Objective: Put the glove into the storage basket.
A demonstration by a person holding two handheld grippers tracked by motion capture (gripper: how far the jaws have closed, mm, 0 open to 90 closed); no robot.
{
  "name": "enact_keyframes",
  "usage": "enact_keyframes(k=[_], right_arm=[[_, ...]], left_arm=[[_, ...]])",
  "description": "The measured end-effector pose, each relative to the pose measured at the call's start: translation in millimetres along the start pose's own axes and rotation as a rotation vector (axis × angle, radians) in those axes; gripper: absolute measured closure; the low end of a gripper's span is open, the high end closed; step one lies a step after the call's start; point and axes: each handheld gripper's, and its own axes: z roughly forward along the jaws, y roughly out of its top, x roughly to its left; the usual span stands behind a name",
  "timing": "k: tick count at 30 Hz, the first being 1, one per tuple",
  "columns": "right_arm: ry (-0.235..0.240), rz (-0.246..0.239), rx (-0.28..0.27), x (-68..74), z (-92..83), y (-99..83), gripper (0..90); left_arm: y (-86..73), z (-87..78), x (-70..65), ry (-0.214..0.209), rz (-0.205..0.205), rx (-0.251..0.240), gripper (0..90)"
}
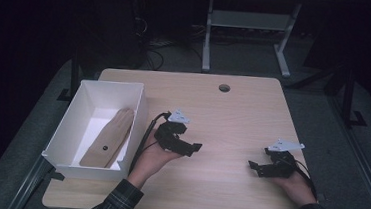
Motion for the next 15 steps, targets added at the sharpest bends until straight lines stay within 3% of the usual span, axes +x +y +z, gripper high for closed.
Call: enact_keyframes(k=[9, 15], right_arm=[[0.0, -0.001, 0.001, -0.1, 0.0, 0.0, 14.6], [0.0, -0.001, 0.001, -0.1, 0.1, 0.0, 14.6]], left_arm=[[-29.8, 25.9, -7.0, -0.004, 0.047, 0.048, 17.4], [-45.1, 40.0, -8.4, 0.014, 0.061, 0.048, 17.4]])
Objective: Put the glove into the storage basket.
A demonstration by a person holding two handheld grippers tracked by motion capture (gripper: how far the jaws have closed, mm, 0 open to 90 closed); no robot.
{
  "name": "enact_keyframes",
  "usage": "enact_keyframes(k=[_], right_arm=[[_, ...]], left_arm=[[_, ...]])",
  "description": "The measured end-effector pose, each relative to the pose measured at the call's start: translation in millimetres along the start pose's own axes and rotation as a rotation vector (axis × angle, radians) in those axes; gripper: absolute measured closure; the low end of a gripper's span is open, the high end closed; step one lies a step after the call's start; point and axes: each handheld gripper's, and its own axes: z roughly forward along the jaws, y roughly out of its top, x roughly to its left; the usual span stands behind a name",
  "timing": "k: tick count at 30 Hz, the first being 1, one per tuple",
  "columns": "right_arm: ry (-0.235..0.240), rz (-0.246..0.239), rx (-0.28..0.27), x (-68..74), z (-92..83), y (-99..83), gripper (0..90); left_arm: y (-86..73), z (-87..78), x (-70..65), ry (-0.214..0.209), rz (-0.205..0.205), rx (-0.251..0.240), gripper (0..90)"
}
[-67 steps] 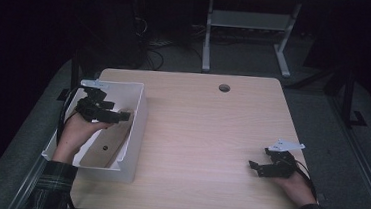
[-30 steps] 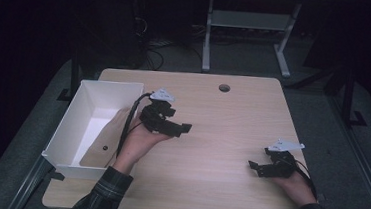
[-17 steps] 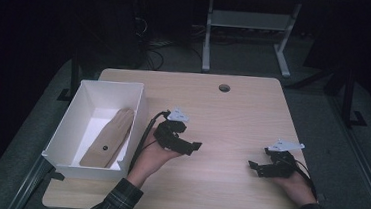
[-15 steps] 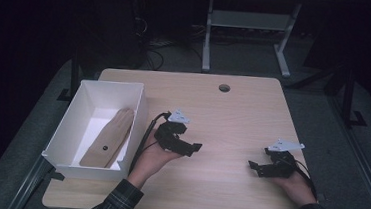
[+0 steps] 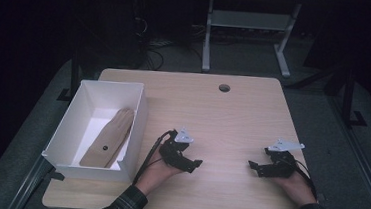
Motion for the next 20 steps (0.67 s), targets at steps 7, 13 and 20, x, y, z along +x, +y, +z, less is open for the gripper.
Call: enact_keyframes(k=[7, 13, 20], right_arm=[[0.0, 0.001, 0.0, 0.1, 0.0, 0.0, 14.6], [-0.001, -0.006, -0.003, -0.4, 0.2, 0.0, 14.5], [-0.001, -0.004, -0.002, -0.2, 0.1, 0.0, 14.5]], left_arm=[[-10.9, 15.0, 0.4, 0.026, 0.031, 0.04, 17.4], [-16.8, 19.5, 1.2, 0.039, 0.07, 0.023, 16.3], [-20.5, 21.0, 0.4, 0.029, 0.076, -0.01, 12.9]])
